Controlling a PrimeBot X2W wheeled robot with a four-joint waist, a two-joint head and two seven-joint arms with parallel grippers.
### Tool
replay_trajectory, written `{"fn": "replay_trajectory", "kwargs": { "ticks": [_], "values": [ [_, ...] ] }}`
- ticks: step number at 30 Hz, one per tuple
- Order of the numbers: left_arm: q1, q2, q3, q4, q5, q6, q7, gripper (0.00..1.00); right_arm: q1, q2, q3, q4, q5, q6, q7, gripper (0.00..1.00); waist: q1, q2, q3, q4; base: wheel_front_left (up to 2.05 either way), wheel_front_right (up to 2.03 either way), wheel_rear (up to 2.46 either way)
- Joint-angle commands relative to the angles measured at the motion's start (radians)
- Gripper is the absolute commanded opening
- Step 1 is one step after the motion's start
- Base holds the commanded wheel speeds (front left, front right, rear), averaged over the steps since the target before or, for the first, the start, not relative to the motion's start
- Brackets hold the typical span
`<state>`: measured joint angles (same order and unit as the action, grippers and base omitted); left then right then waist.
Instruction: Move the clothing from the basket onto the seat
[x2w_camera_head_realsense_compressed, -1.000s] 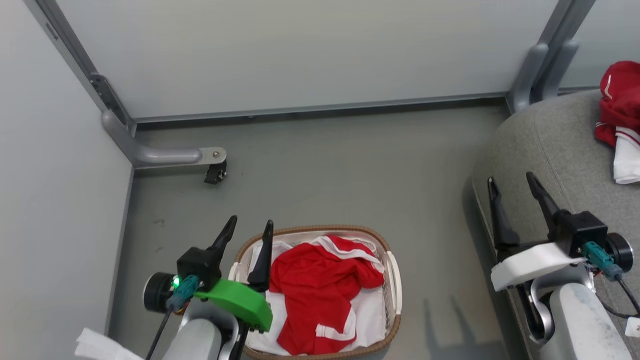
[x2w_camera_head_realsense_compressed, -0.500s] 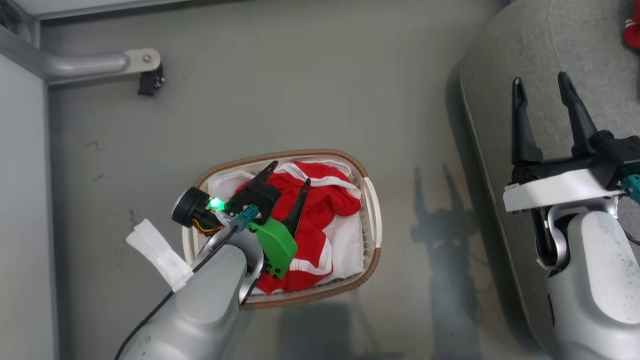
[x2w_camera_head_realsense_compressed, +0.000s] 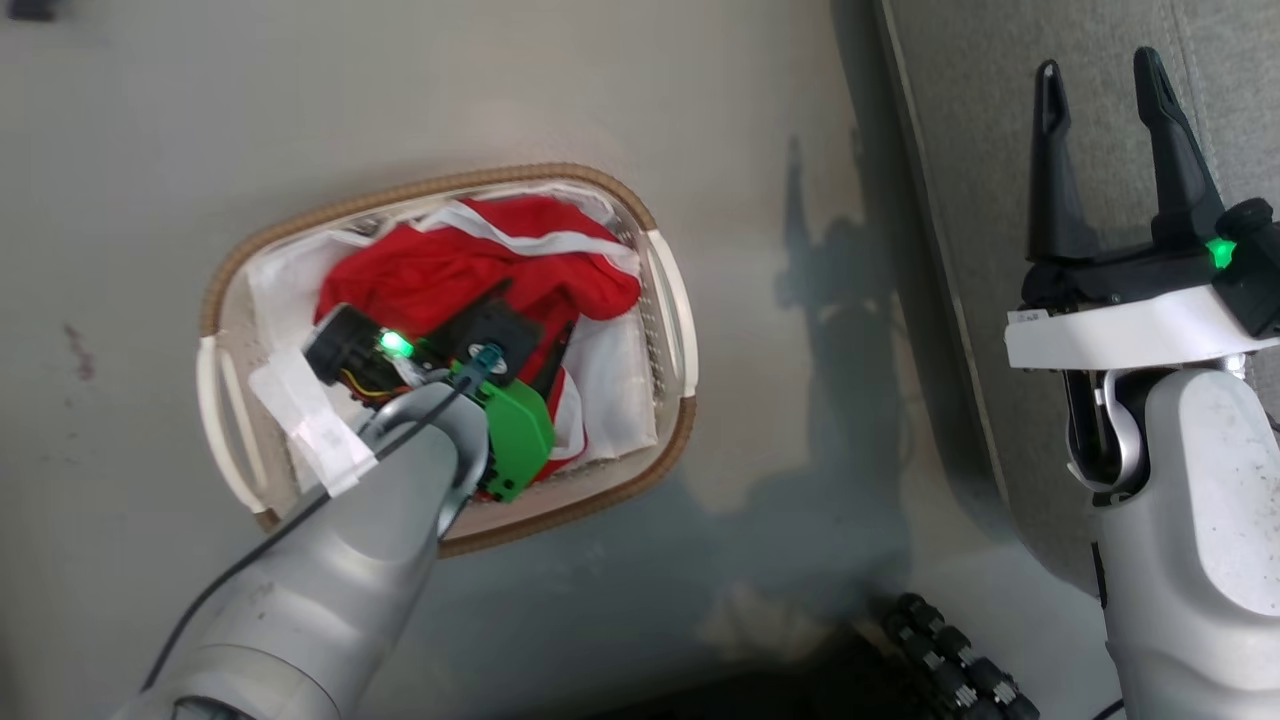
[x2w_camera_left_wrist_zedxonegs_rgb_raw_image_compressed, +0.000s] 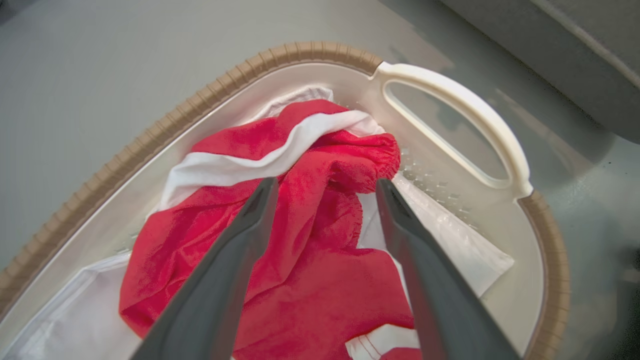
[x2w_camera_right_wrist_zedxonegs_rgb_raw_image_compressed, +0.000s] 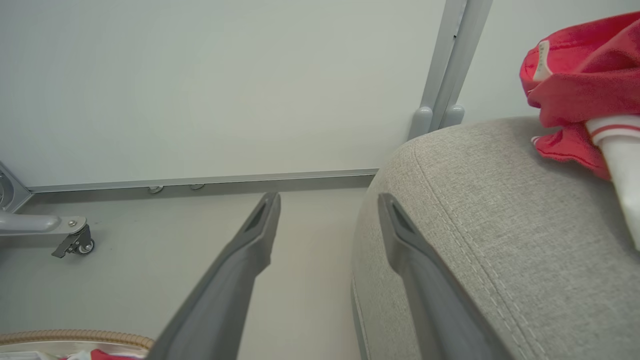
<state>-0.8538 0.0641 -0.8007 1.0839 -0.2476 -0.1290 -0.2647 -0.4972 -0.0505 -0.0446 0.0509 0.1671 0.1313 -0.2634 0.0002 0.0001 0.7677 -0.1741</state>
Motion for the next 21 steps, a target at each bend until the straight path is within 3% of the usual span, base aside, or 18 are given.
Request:
{"fn": "replay_trajectory", "kwargs": {
  "ticks": [1, 19, 21],
  "values": [
    [-0.031, 0.019, 0.002, 0.015, -0.007, -0.002, 0.001, 1.00, -0.020, 0.000, 0.009, -0.011, 0.012, -0.001, -0.002, 1.00, -0.0002, -0.0001, 0.125, -0.094, 0.00, 0.00, 0.00],
    [-0.115, 0.081, 0.052, 0.103, -0.033, 0.075, 0.001, 1.00, -0.021, -0.001, 0.071, -0.048, 0.038, -0.001, -0.002, 1.00, -0.0002, -0.0001, 0.187, -0.137, 0.00, 0.00, 0.00],
    [-0.119, 0.075, 0.054, 0.105, -0.035, 0.073, 0.001, 0.46, -0.021, -0.001, 0.073, -0.047, 0.035, -0.001, -0.002, 1.00, -0.0002, -0.0001, 0.185, -0.134, 0.00, 0.00, 0.00]
  ]
}}
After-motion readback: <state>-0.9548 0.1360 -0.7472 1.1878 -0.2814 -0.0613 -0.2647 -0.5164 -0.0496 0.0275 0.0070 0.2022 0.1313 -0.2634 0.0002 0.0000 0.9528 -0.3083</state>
